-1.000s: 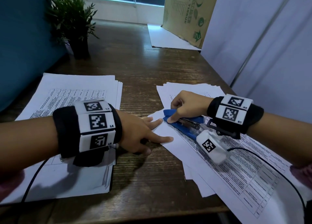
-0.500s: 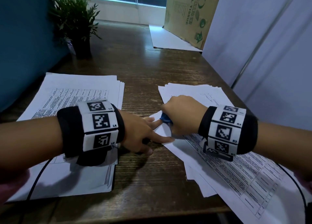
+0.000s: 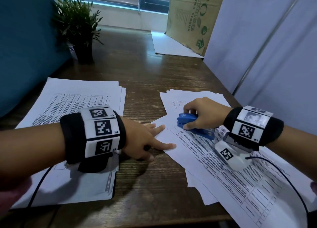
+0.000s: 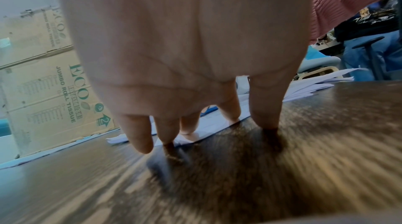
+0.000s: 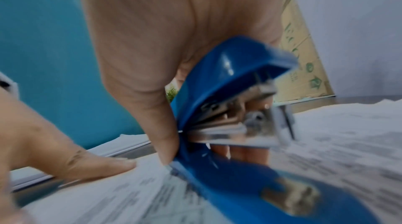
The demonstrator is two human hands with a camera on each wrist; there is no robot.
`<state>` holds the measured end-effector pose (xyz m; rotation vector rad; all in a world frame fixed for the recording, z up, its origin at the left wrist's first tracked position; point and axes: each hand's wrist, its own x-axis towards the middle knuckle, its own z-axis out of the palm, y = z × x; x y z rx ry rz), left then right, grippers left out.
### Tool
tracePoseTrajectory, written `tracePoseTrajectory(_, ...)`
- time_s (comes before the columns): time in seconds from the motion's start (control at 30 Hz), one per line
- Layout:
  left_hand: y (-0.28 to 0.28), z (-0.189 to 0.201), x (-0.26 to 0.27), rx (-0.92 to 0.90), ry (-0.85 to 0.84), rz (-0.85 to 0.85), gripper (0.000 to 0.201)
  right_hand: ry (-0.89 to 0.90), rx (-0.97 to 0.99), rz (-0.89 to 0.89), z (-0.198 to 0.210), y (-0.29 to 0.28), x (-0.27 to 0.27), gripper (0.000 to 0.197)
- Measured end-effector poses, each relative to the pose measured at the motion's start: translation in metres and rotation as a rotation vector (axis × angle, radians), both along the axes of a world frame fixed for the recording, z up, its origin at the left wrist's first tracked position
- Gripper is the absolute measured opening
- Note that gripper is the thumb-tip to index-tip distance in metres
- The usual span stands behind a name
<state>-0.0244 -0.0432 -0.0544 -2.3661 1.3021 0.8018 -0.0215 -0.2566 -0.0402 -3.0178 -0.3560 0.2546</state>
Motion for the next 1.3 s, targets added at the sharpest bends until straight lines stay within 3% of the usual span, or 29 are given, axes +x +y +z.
tracePoseTrajectory(0.2,-0.001,0.0,-0.001,-0.007,0.003,0.002,0.063,-0.009,-0.036,-0.028,0.0,-0.008,0.004,0.036)
tracePoseTrajectory(0.4,0.0,0.0,-0.001,-0.004,-0.008,0.007,0.062,-0.195,-0.245,0.377,-0.006,0.031,0.002,0.023)
tracePoseTrajectory(0.7,0.0,0.002,-0.003,-0.005,-0.015,-0.002,0.062,-0.178,-0.385,0.522,-0.007,0.049,0.006,0.024)
tracePoseTrajectory(0.8,0.0,0.001,-0.003,-0.002,-0.013,-0.005,0.062,-0.188,-0.347,0.561,-0.009,0.046,0.009,0.02)
tracePoseTrajectory(0.9,0.0,0.001,-0.003,0.002,-0.017,-0.009,0.062,-0.308,-0.271,0.639,-0.016,0.037,0.011,0.011)
tracePoseTrajectory(1.13,-0.001,0.0,-0.003,0.008,-0.034,-0.013,0.062,-0.358,-0.182,0.591,-0.022,0.025,0.018,0.007)
tracePoseTrajectory(1.3,-0.001,0.0,-0.002,0.012,-0.04,-0.021,0.062,-0.226,-0.193,0.541,-0.02,0.019,0.02,0.014)
